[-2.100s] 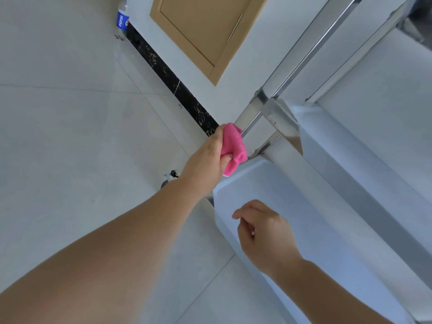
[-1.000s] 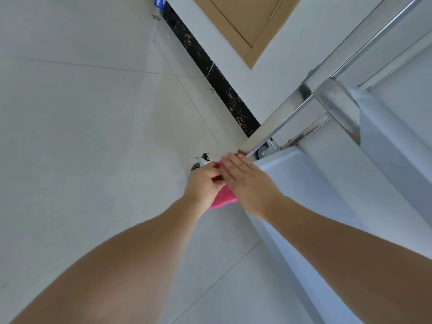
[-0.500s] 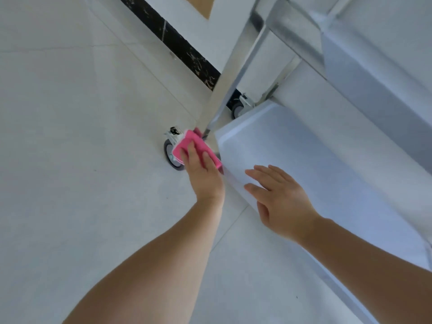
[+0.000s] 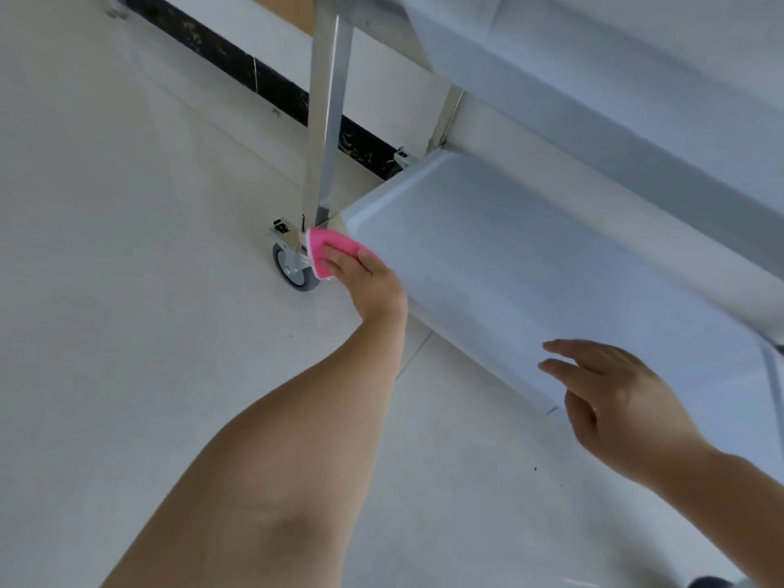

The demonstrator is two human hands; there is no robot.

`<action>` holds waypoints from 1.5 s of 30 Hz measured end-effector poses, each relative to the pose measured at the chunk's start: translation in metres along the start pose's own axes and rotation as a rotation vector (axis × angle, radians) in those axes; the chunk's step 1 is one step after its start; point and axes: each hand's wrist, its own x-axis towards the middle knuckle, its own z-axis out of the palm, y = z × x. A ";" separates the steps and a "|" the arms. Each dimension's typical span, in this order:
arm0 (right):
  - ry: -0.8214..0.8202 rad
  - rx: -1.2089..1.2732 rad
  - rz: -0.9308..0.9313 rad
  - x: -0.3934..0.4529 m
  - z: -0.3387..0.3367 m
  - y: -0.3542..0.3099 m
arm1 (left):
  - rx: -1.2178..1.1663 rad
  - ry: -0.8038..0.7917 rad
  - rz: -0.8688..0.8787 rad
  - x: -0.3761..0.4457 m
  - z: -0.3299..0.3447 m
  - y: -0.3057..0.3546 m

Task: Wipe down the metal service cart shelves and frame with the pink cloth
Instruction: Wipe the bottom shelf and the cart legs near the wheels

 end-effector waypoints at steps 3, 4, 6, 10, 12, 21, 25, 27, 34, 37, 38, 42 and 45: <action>-0.003 -0.023 -0.003 -0.025 -0.010 0.004 | 0.016 -0.032 -0.036 -0.015 0.005 -0.002; -0.015 -0.027 -0.003 -0.032 -0.013 0.006 | 0.029 -0.030 -0.043 -0.020 0.007 -0.004; -0.038 -0.030 0.020 -0.048 -0.020 0.010 | 0.067 -0.031 -0.046 -0.031 0.011 -0.006; -0.058 -0.006 0.048 -0.080 -0.033 0.016 | 0.139 -0.025 -0.063 -0.054 0.019 -0.009; -0.053 0.011 0.062 -0.095 -0.039 0.019 | 0.161 -0.017 -0.082 -0.066 0.024 -0.010; -0.070 0.024 0.060 -0.160 -0.067 0.034 | 0.227 -0.030 -0.107 -0.116 0.048 -0.024; -0.093 0.016 0.053 -0.189 -0.083 0.043 | 0.267 -0.049 -0.125 -0.142 0.057 -0.029; -0.104 0.018 0.054 -0.202 -0.089 0.047 | 0.276 -0.057 -0.132 -0.158 0.063 -0.033; -0.074 0.038 0.048 -0.249 -0.106 0.064 | 0.284 -0.090 -0.179 -0.222 0.089 -0.048; -0.071 0.057 0.052 -0.271 -0.108 0.071 | 0.200 -0.094 -0.229 -0.245 0.099 -0.055; -0.077 0.061 0.055 -0.277 -0.109 0.073 | 0.186 -0.094 -0.243 -0.252 0.102 -0.057; -0.101 0.077 0.080 -0.302 -0.109 0.078 | 0.194 -0.093 -0.255 -0.282 0.113 -0.063; -0.123 0.096 0.086 -0.318 -0.106 0.085 | 0.223 -0.089 -0.249 -0.306 0.122 -0.068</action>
